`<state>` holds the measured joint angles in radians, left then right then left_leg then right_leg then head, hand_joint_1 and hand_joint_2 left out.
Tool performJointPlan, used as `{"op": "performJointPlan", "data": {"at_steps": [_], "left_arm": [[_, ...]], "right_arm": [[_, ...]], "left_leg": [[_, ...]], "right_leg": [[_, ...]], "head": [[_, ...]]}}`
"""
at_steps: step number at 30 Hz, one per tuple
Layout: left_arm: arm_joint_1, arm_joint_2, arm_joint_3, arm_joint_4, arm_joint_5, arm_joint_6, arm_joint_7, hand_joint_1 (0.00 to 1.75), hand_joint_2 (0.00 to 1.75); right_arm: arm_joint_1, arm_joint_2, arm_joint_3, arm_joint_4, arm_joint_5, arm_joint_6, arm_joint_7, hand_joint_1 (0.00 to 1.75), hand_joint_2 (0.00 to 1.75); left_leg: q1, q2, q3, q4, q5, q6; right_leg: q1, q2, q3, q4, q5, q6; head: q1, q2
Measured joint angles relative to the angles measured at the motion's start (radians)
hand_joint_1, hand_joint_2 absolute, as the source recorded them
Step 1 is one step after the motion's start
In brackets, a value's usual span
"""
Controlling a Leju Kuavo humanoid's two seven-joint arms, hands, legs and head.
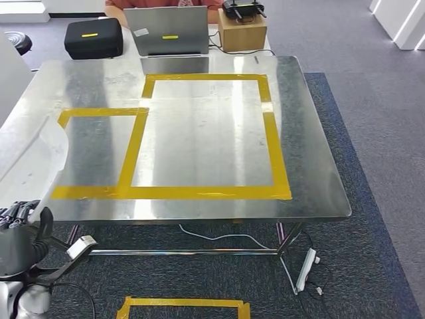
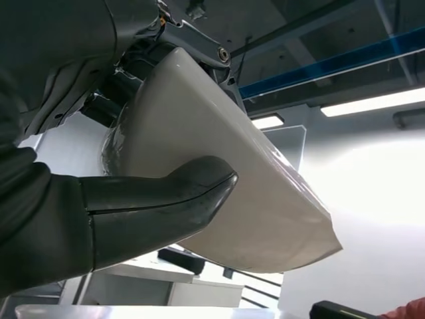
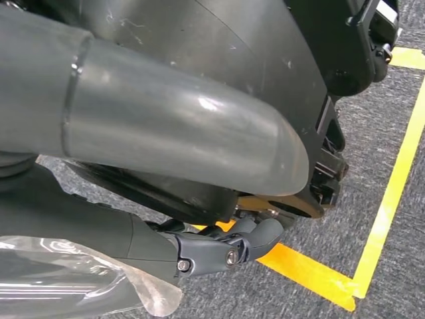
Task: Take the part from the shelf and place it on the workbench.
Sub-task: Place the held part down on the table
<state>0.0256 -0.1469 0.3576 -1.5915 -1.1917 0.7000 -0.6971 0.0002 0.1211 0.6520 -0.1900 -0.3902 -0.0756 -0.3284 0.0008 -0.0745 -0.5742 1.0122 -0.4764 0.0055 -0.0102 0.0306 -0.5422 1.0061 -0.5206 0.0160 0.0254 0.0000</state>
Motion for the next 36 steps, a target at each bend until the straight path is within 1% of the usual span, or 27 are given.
{"op": "performJointPlan", "data": {"at_steps": [3, 6, 10, 12, 15, 17, 19, 20, 23, 25, 31, 33, 36], "left_arm": [[-0.036, 0.007, 0.014, 0.032, -0.041, 0.0, 0.021, 1.75, 1.75], [-0.099, 0.028, 0.026, 0.08, -0.083, 0.0, 0.06, 1.75, 1.75], [-0.168, 0.058, 0.037, 0.132, -0.118, 0.0, 0.075, 1.75, 1.75], [-0.196, 0.074, 0.033, 0.154, -0.134, 0.0, 0.072, 1.75, 1.75], [-0.232, 0.096, 0.015, 0.179, -0.153, 0.0, 0.041, 1.75, 1.75], [-0.25, 0.108, 0.001, 0.192, -0.16, 0.0, 0.023, 1.75, 1.75], [-0.262, 0.117, -0.012, 0.202, -0.174, 0.0, 0.022, 1.75, 1.75], [-0.266, 0.123, -0.021, 0.207, -0.18, 0.0, 0.035, 1.75, 1.75], [-0.279, 0.157, -0.071, 0.227, -0.191, 0.0, 0.11, 1.75, 1.75], [-0.297, 0.176, -0.104, 0.25, -0.21, 0.0, 0.133, 1.75, 1.75], [-0.339, 0.2, -0.159, 0.315, -0.239, 0.0, 0.169, 1.75, 1.75], [-0.353, 0.211, -0.173, 0.339, -0.244, 0.0, 0.197, 1.75, 1.75], [-0.379, 0.234, -0.207, 0.394, -0.246, 0.0, 0.27, 1.75, 1.75]], "right_arm": [[-0.003, -0.003, 0.007, 0.0, 0.007, 0.004, 0.0, 0.0, 0.0], [-0.012, -0.006, 0.02, 0.0, 0.014, 0.009, 0.002, 0.0, 0.0], [-0.021, -0.008, 0.033, 0.0, 0.019, 0.015, 0.01, 0.0, 0.0], [-0.027, -0.01, 0.039, -0.001, 0.024, 0.018, 0.014, 0.0, 0.0], [-0.035, -0.013, 0.052, -0.005, 0.033, 0.024, 0.022, 0.0, 0.0], [-0.04, -0.014, 0.058, -0.006, 0.035, 0.027, 0.025, 0.0, 0.0], [-0.045, -0.015, 0.064, -0.008, 0.038, 0.03, 0.029, 0.0, 0.0], [-0.047, -0.015, 0.068, -0.009, 0.041, 0.032, 0.033, 0.0, 0.0], [-0.055, -0.016, 0.081, -0.01, 0.043, 0.036, 0.045, 0.0, 0.0], [-0.061, -0.017, 0.091, -0.011, 0.039, 0.04, 0.046, 0.0, 0.0], [-0.072, -0.018, 0.109, -0.019, 0.034, 0.045, 0.046, 0.0, 0.0], [-0.074, -0.019, 0.113, -0.022, 0.034, 0.045, 0.046, 0.0, 0.0], [-0.081, -0.018, 0.123, -0.027, 0.033, 0.049, 0.046, 0.0, 0.0]], "left_leg": [[0.0, 0.0, 0.0, 0.0, 0.0, 0.0], [0.0, 0.001, 0.0, 0.0, 0.0, 0.0], [0.0, 0.001, 0.0, 0.0, 0.001, 0.001], [0.0, 0.001, 0.0, 0.0, 0.001, 0.001], [0.0, 0.001, 0.0, 0.0, 0.002, 0.001], [0.0, 0.002, 0.0, 0.0, 0.002, 0.001], [0.0, 0.002, 0.0, 0.001, 0.002, 0.001], [0.0, 0.002, 0.0, 0.001, 0.002, 0.001], [0.0, 0.002, 0.0, 0.001, 0.002, 0.001], [0.0, 0.002, -0.001, 0.001, 0.002, 0.001], [0.0, 0.002, -0.001, 0.001, 0.002, 0.001], [0.0, 0.002, -0.001, 0.001, 0.002, 0.001], [0.0, 0.002, -0.001, 0.001, 0.002, 0.001]], "right_leg": [[0.0, 0.0, 0.0, 0.0, 0.0, 0.0], [0.0, 0.001, 0.0, 0.0, 0.001, 0.0], [0.0, 0.001, 0.0, 0.0, 0.002, 0.0], [0.0, 0.001, -0.001, 0.0, 0.002, 0.0], [0.0, 0.002, 0.0, 0.0, 0.002, 0.0], [0.0, 0.002, 0.0, 0.0, 0.002, 0.0], [0.0, 0.003, -0.001, 0.0, 0.002, 0.0], [0.0, 0.003, -0.001, 0.0, 0.002, 0.0], [0.0, 0.002, -0.001, 0.0, 0.002, 0.0], [0.0, 0.001, -0.001, 0.0, 0.002, 0.0], [0.0, 0.003, -0.001, 0.0, 0.003, 0.0], [0.0, 0.003, -0.001, 0.0, 0.003, 0.0], [0.0, 0.003, -0.001, 0.0, 0.003, 0.0]], "head": [[0.0, 0.0], [0.0, 0.0], [0.0, 0.0], [0.0, 0.0], [0.0, 0.0], [0.0, 0.0], [0.0, 0.0], [0.0, 0.0], [0.0, 0.0], [0.0, 0.0], [0.0, 0.0], [0.0, 0.0], [0.0, 0.0]]}}
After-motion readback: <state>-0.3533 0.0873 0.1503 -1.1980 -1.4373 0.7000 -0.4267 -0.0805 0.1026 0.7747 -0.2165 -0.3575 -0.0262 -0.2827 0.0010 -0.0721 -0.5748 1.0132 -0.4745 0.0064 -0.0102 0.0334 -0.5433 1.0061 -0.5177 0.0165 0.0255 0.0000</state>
